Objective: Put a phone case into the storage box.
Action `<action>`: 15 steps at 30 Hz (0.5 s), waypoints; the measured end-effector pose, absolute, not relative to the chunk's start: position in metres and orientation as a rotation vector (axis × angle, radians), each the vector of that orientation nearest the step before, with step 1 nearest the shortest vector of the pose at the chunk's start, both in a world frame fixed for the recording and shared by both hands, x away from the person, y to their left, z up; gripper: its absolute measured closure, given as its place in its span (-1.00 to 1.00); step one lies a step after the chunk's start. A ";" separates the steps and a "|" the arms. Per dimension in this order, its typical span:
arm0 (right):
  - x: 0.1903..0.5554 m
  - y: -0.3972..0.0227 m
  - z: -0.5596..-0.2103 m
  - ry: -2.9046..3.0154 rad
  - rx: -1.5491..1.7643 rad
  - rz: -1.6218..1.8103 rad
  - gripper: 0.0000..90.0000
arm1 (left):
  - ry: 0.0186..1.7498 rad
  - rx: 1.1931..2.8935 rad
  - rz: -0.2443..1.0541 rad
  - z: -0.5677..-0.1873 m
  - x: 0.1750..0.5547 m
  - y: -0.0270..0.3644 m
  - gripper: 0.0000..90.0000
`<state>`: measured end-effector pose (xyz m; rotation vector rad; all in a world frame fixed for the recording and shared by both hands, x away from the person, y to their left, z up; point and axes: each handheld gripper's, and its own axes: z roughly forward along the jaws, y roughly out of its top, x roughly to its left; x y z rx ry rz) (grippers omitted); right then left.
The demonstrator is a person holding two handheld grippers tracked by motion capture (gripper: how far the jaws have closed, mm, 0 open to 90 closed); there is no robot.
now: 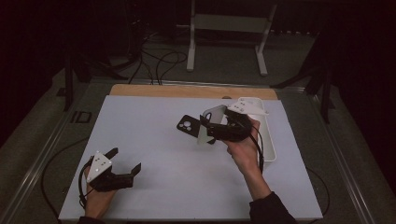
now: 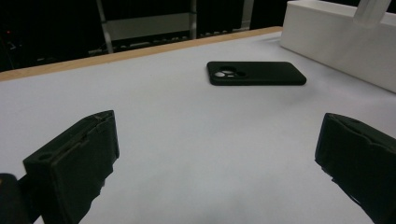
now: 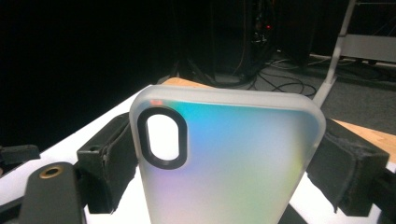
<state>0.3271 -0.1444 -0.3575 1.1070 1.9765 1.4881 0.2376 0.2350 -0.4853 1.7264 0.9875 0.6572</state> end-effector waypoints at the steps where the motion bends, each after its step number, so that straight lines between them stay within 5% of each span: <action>1: 0.328 -0.145 -0.357 1.976 1.109 1.485 -0.64 | 0.986 1.727 0.655 -0.485 0.238 0.235 -0.99; 15: 0.351 -0.159 -0.349 1.922 1.147 1.437 -0.64 | 0.999 1.710 0.652 -0.485 0.237 0.236 -0.99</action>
